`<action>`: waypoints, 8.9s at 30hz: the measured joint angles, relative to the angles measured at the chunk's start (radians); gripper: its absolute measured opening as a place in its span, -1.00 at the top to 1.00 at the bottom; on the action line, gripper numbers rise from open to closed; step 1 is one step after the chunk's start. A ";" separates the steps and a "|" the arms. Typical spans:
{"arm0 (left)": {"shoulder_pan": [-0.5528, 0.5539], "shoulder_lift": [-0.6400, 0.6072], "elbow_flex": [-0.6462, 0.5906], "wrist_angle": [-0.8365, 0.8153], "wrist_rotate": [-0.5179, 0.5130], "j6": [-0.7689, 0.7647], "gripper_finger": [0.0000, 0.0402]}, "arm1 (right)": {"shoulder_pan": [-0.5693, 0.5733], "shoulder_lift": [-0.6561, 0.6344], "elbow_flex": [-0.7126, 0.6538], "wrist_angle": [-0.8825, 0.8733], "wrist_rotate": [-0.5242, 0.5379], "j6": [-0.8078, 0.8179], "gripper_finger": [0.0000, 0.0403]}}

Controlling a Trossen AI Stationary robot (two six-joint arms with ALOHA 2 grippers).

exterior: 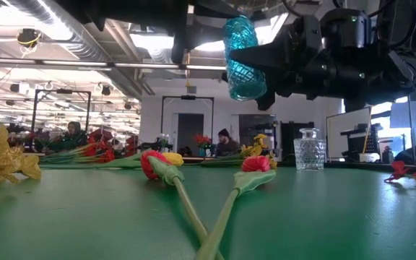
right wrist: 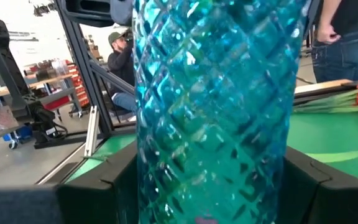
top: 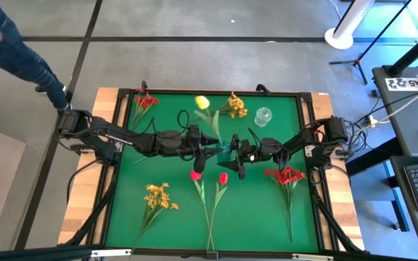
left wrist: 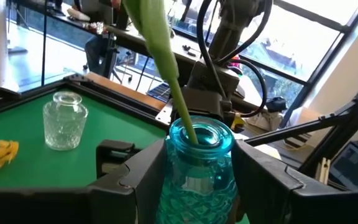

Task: Sort flowers into vase by color
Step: Put the yellow flower into the blue vase, then put the red flower into the transparent vase

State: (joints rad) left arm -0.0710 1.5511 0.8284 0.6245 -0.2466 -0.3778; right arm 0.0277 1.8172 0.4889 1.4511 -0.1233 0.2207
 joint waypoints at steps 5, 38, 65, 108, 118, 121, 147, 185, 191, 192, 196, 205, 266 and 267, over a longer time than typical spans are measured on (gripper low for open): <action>0.002 0.012 -0.002 0.020 0.008 0.016 0.12 | 0.000 0.000 0.002 -0.016 0.001 -0.001 -0.23; -0.012 0.015 -0.001 -0.263 -0.061 0.024 0.40 | -0.002 0.011 0.190 -0.611 0.294 -0.205 -0.22; -0.014 0.009 -0.002 -0.513 -0.126 -0.081 0.42 | -0.015 0.211 0.338 -0.693 0.330 -0.170 -0.51; -0.021 -0.057 -0.005 -0.534 -0.129 -0.110 0.42 | -0.015 0.061 0.334 -0.984 0.217 -0.068 -0.74; -0.024 -0.057 -0.005 -0.534 -0.129 -0.109 0.42 | -0.014 0.047 0.335 -1.059 0.216 -0.067 -0.74; -0.024 -0.058 -0.005 -0.535 -0.129 -0.109 0.42 | -0.014 0.017 0.335 -1.117 0.217 -0.060 -0.74; -0.018 -0.059 0.027 -1.041 -0.130 -0.206 0.42 | 0.161 -0.411 0.335 -1.777 0.297 0.161 -0.74; 0.801 -0.128 0.147 -1.760 -0.252 -0.307 0.42 | 0.537 -0.540 0.335 -1.925 0.515 0.329 -0.74; 0.848 -0.112 0.147 -1.725 -0.183 -0.261 0.42 | 0.537 -0.540 0.335 -1.923 0.515 0.302 -0.74; 0.856 -0.103 0.147 -1.726 -0.181 -0.256 0.42 | 0.537 -0.540 0.335 -1.922 0.515 0.299 -0.74; 0.881 -0.048 0.147 -1.726 -0.166 -0.240 0.42 | 0.537 -0.540 0.335 -1.921 0.514 0.298 -0.74; 0.893 0.116 0.147 -1.727 -0.206 -0.224 0.42 | 0.537 -0.540 0.335 -1.921 0.513 0.295 -0.74; 0.444 -0.458 0.405 -0.956 0.113 -0.072 1.00 | 0.509 -0.747 0.334 -1.293 0.823 -0.318 -0.74; 0.434 -0.458 0.405 -0.936 0.112 -0.061 1.00 | 0.490 -0.757 0.334 -1.235 0.821 -0.371 -0.74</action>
State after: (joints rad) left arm 0.3635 1.0927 1.2335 -0.3117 -0.1345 -0.4393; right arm 0.5181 1.0603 0.8230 0.2158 0.6974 -0.1501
